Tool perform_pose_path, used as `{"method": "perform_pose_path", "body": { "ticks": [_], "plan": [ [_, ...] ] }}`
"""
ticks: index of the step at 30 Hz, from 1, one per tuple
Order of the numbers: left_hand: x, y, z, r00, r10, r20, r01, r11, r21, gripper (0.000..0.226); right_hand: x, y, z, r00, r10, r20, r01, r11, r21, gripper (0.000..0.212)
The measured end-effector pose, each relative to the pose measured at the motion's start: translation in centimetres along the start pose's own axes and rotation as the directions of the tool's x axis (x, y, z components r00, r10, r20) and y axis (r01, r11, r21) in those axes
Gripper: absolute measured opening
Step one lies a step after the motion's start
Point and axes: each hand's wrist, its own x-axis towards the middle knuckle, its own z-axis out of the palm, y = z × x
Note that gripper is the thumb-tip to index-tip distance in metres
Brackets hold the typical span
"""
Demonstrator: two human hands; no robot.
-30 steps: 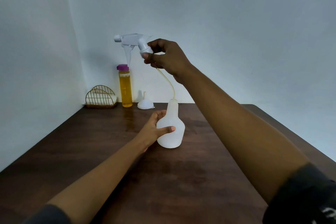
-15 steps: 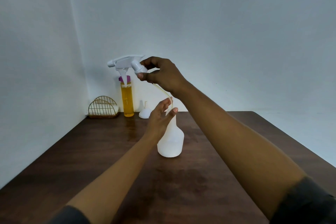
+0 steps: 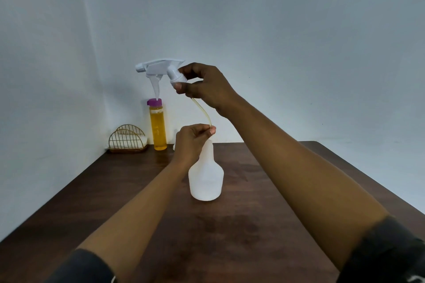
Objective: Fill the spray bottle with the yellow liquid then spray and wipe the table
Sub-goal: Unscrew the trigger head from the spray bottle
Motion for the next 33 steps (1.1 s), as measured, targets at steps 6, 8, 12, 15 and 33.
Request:
{"method": "perform_pose_path", "body": {
  "ticks": [6, 8, 12, 15, 33],
  "plan": [
    [1.0, 1.4, 0.4, 0.996, 0.087, -0.014, -0.086, 0.995, 0.049, 0.024, 0.4, -0.3, -1.1, 0.999, -0.019, -0.051, 0.019, 1.000, 0.001, 0.042],
    [1.3, 1.8, 0.6, 0.992, 0.124, 0.005, -0.124, 0.988, 0.094, 0.024, 0.2, -0.3, -1.7, 0.998, -0.023, -0.054, 0.023, 1.000, 0.001, 0.042],
    [1.8, 1.8, 0.8, 0.986, 0.165, 0.024, -0.166, 0.976, 0.144, 0.019, -0.2, -0.6, -3.2, 0.996, -0.040, -0.084, 0.044, 0.998, 0.040, 0.039],
    [2.1, 2.0, 0.6, 0.988, 0.153, 0.018, -0.155, 0.978, 0.137, 0.019, -0.2, -0.9, -4.2, 0.994, -0.039, -0.105, 0.047, 0.996, 0.075, 0.042],
    [3.5, 1.7, -3.2, 0.975, -0.152, 0.164, 0.162, 0.985, -0.053, 0.017, -0.1, -0.3, -6.5, 0.980, -0.002, -0.201, 0.037, 0.985, 0.170, 0.042]
  ]
}}
